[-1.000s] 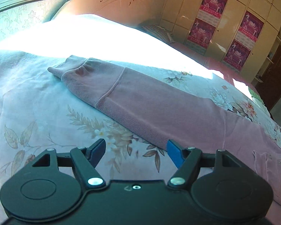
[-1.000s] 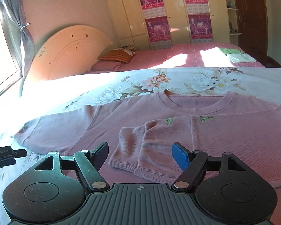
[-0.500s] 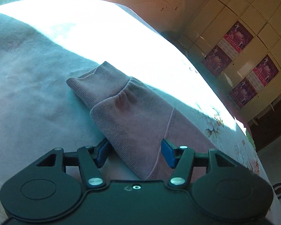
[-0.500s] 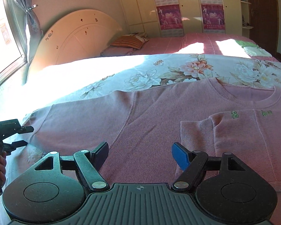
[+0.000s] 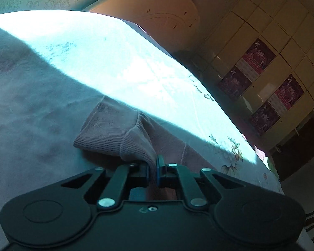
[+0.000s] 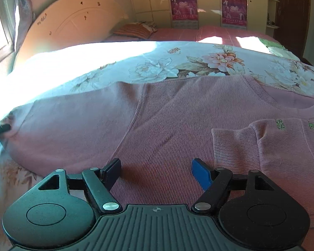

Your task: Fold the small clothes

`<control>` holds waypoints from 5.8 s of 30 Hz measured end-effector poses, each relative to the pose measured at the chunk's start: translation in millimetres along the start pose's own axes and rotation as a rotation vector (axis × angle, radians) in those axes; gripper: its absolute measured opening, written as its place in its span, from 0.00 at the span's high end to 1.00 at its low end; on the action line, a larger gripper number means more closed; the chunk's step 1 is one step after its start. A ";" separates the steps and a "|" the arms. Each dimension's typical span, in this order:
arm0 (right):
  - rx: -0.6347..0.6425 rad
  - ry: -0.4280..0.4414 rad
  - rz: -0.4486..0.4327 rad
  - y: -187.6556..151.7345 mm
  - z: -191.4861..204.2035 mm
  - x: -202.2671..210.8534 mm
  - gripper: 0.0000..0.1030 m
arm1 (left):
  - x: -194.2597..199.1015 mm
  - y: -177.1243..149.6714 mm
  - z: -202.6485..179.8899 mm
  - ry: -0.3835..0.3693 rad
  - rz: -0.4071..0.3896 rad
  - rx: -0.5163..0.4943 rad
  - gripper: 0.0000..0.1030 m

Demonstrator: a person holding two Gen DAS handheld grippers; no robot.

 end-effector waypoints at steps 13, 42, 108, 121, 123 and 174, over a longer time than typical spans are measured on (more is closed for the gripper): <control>-0.236 0.080 -0.198 8.4 -79.1 105.7 0.27 | 131.5 -99.4 -229.3 -0.385 -0.084 -0.455 0.95; -0.031 0.061 -0.122 -20.5 -107.4 139.9 0.28 | 116.0 -208.0 -202.7 -0.105 0.011 -0.728 0.36; -0.336 -0.136 -0.123 -78.0 -234.8 192.2 0.94 | 73.1 -189.8 -209.2 -0.071 0.050 -0.670 0.32; -0.534 -0.050 -0.180 -43.5 -282.6 176.8 0.51 | 23.9 -181.0 -248.7 -0.051 0.042 -0.710 0.34; -0.507 -0.044 -0.170 -37.6 -281.0 169.5 0.45 | 18.7 -184.6 -251.5 -0.049 0.044 -0.716 0.36; -0.124 -0.032 -0.065 -92.2 -177.9 215.5 0.50 | 174.8 -273.5 -210.9 -0.157 0.040 -0.819 0.43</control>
Point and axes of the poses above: each gripper's, at about its wrist camera, not at the fingertips, and x roughly against the way its jaws point, z to its left, y to its top, the point moved 10 cm from there along -x, roughly the way its jaws point, and after that the axes turned 15 degrees about y, right-handed, at the moved point
